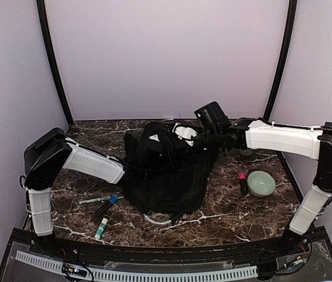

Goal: Pack the student bag
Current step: Adjust the pen in the upper front pocket of the bag, then pick up the glue stick at the center of the board.

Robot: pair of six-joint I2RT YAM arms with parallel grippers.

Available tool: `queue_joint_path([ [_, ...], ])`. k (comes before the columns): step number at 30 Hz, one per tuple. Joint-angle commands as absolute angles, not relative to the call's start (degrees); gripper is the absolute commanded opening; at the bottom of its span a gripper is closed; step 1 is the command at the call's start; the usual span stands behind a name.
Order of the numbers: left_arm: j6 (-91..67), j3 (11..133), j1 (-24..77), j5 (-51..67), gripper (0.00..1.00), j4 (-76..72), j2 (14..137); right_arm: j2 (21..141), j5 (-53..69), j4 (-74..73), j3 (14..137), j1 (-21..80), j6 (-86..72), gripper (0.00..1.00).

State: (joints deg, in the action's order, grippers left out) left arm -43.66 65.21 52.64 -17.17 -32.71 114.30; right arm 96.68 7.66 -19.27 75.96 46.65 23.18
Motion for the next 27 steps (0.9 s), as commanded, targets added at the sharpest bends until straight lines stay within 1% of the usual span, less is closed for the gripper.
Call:
queue_joint_path([
  [1,-43.2,63.4,53.3,-20.4,0.59,-30.5,108.1,94.5,11.2,-18.1,77.7,47.2,22.9,0.00],
  [8,-45.0,61.1,58.7,-27.0,0.63,-16.6,101.1,94.6,11.3,-17.7,77.0,47.0,22.9,0.00],
  [16,-47.3,58.9,64.1,-28.9,0.64,-0.4,94.7,94.5,9.9,-17.3,76.4,46.9,23.3,0.00],
  [19,-48.2,57.0,66.2,-29.5,0.64,8.5,89.7,94.1,9.3,-16.9,75.8,46.8,23.7,0.00],
  [23,-51.1,55.5,66.7,-30.5,0.59,23.5,79.8,93.7,9.2,-16.5,75.2,46.4,24.0,0.00],
  [25,-51.6,55.3,66.6,-31.8,0.58,30.8,74.7,93.7,9.0,-16.3,75.0,46.3,24.2,0.00],
  [27,-48.9,55.1,65.7,-29.6,0.58,35.1,70.6,93.6,8.8,-16.3,74.7,46.1,24.4,0.00],
])
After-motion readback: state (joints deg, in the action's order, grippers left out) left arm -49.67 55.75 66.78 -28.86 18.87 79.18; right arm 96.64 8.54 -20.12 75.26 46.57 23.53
